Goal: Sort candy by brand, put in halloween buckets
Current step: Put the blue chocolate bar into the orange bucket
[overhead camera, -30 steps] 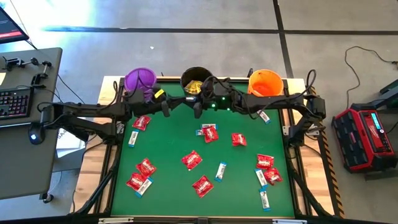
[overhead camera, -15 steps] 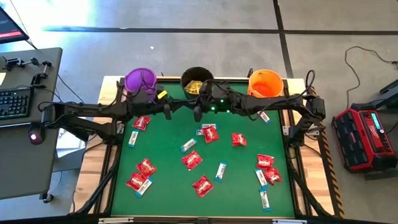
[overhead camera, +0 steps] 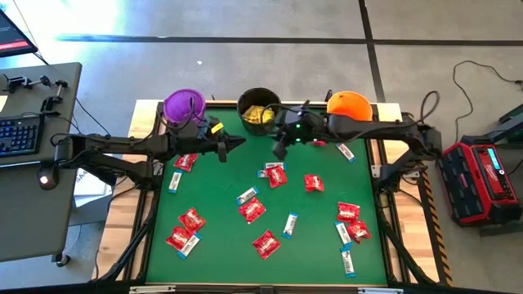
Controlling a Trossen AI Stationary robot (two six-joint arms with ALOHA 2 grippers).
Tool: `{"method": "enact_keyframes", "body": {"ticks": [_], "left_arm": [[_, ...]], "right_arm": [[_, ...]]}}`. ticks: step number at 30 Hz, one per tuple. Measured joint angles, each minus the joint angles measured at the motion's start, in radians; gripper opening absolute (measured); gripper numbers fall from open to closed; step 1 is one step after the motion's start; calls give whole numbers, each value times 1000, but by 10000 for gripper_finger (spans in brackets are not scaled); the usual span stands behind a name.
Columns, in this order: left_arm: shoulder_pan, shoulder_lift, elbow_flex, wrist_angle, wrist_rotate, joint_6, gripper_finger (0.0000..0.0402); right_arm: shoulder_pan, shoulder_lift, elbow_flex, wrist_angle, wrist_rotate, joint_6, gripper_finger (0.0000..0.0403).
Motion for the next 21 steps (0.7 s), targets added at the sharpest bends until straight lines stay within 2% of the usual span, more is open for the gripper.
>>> {"method": "enact_keyframes", "body": {"ticks": [6,9,14,18,21], "left_arm": [[0,-1,0,-3,-3,0,1],[0,-1,2,-1,-4,0,1],[0,-1,2,-1,-5,0,1],[0,-1,2,-2,-6,0,1],[0,-2,3,-9,-8,0,1]], "right_arm": [[5,-41,0,-249,-4,-94,0],[20,-84,-6,-319,-46,-101,0],[53,-96,-142,-138,-219,-160,0],[83,-89,-246,-6,-224,-135,1],[106,-62,-274,51,-171,-138,17]]}}
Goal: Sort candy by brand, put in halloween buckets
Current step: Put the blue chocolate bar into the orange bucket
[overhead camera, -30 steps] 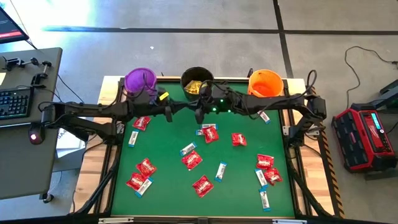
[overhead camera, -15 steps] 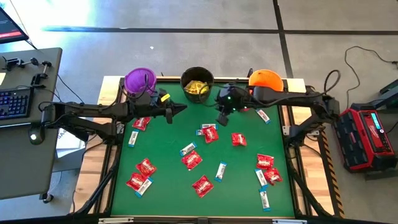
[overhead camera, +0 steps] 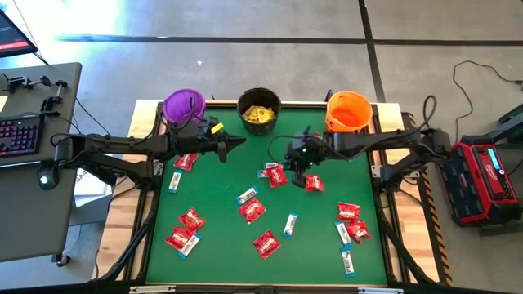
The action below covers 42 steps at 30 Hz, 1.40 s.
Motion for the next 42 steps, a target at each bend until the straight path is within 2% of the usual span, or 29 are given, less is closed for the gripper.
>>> {"method": "enact_keyframes", "body": {"ticks": [9,13,19,42], "left_arm": [[1,0,0,-11,0,0,1],[1,0,0,-11,0,0,1],[1,0,0,-11,0,0,1],[1,0,0,-15,1,0,1]], "right_arm": [[-12,155,-4,20,71,-129,155],[-65,173,-5,35,64,-183,193],[-128,199,-5,30,20,-261,200],[-128,368,30,63,19,-345,199]]}}
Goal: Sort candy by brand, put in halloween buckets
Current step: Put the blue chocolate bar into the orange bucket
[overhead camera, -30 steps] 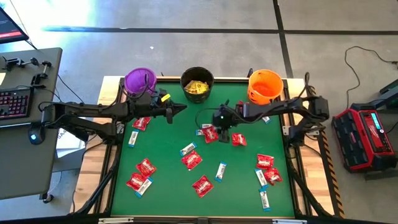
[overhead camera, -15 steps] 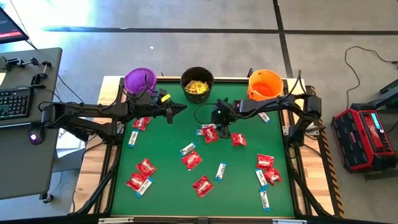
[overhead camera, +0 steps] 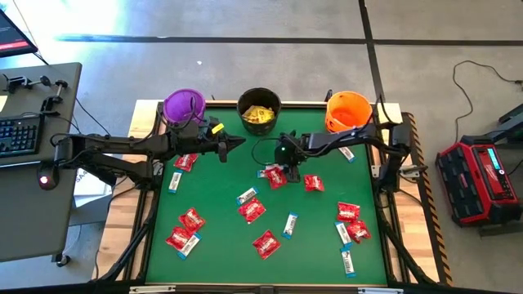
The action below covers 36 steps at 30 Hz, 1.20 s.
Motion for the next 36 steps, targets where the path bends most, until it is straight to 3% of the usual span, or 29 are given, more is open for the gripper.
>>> {"method": "enact_keyframes", "body": {"ticks": [4,12,16,23,36], "left_arm": [[0,0,0,0,0,0,1],[0,0,0,0,0,0,1],[0,0,0,0,0,0,1],[0,0,0,0,0,0,1],[0,0,0,0,-22,0,1]], "right_arm": [[0,27,2,12,-10,11,176],[1,37,3,14,-13,61,63],[1,31,2,13,-28,120,32],[1,-31,-3,-12,-39,248,2],[-20,-267,-2,-113,-5,442,1]]}}
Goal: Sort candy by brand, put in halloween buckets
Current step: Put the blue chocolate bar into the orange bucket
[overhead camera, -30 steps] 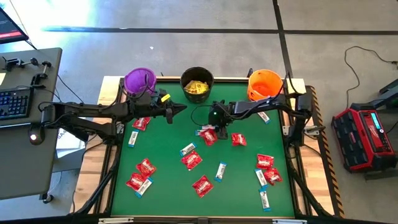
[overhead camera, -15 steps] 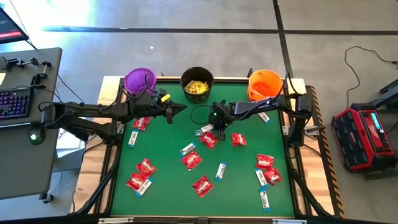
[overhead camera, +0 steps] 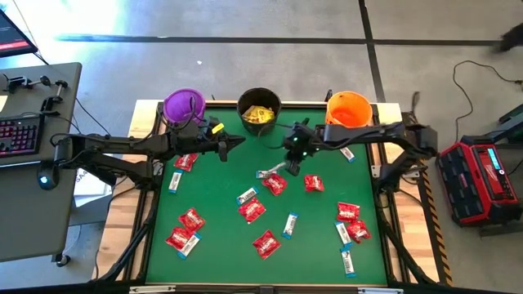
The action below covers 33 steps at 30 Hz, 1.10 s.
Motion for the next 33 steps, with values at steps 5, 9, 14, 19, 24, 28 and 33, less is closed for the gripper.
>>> {"method": "enact_keyframes", "body": {"ticks": [5,9,14,19,24,28,33], "left_arm": [[0,0,0,0,-2,0,1],[2,0,0,1,-28,0,1],[8,0,0,-3,-65,0,1],[9,-1,0,-4,-112,0,1],[13,-1,0,-5,-115,1,1],[13,-1,0,-17,-106,0,0],[13,-1,0,-24,-104,1,0]], "right_arm": [[-31,-105,1,-56,65,43,0],[-62,-170,2,-78,63,35,0],[-50,-158,2,-79,-2,-41,23],[-18,-78,1,-67,-30,-58,92],[5,37,1,2,-30,-61,166],[5,139,1,45,-22,-75,201],[8,242,1,57,21,-166,211]]}}
